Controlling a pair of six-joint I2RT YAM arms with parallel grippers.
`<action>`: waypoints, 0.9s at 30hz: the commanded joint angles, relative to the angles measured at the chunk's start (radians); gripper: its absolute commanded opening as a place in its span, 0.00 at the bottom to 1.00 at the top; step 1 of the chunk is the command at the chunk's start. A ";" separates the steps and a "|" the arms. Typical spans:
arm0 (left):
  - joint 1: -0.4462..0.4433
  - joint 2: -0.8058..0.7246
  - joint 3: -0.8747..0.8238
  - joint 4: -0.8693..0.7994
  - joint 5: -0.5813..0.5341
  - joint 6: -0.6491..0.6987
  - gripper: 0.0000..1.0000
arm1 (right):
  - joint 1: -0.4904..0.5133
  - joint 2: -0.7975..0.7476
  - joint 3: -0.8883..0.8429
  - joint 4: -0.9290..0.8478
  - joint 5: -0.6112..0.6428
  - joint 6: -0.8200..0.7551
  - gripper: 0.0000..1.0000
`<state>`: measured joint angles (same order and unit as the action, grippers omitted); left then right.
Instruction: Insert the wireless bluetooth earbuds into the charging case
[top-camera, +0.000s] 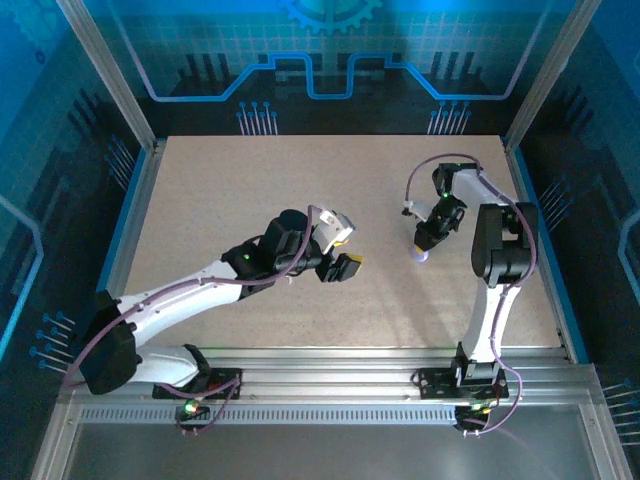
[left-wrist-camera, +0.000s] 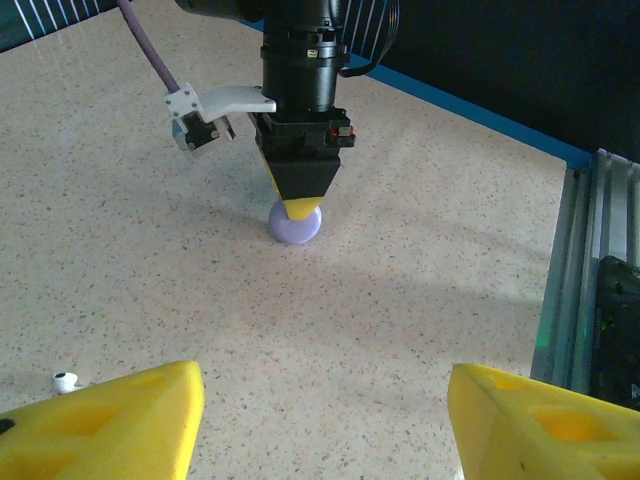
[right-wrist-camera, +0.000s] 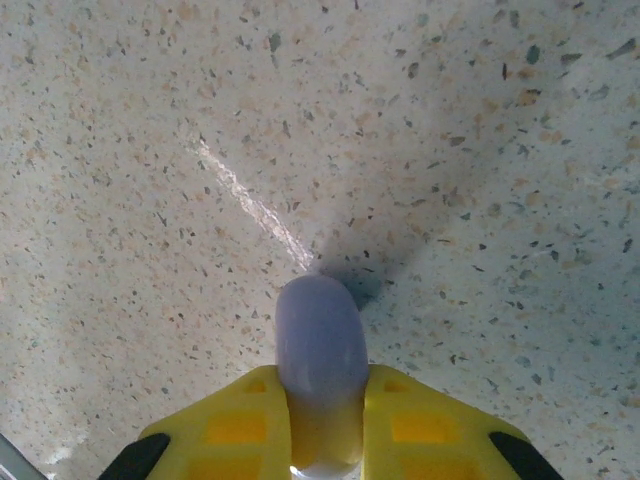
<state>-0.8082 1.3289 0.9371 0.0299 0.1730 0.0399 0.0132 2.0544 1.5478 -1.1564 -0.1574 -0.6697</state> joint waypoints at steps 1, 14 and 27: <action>-0.005 0.013 0.033 -0.009 0.013 -0.020 0.67 | -0.025 0.035 0.028 -0.034 0.010 -0.006 0.17; -0.006 0.020 0.048 -0.014 0.015 -0.025 0.66 | -0.050 0.038 0.047 0.004 0.019 0.012 0.38; -0.006 0.012 0.047 -0.011 -0.018 -0.036 0.67 | -0.052 0.021 0.097 0.021 0.049 0.033 0.45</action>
<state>-0.8082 1.3464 0.9588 0.0269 0.1711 0.0246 -0.0227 2.0754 1.6188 -1.1267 -0.1116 -0.6521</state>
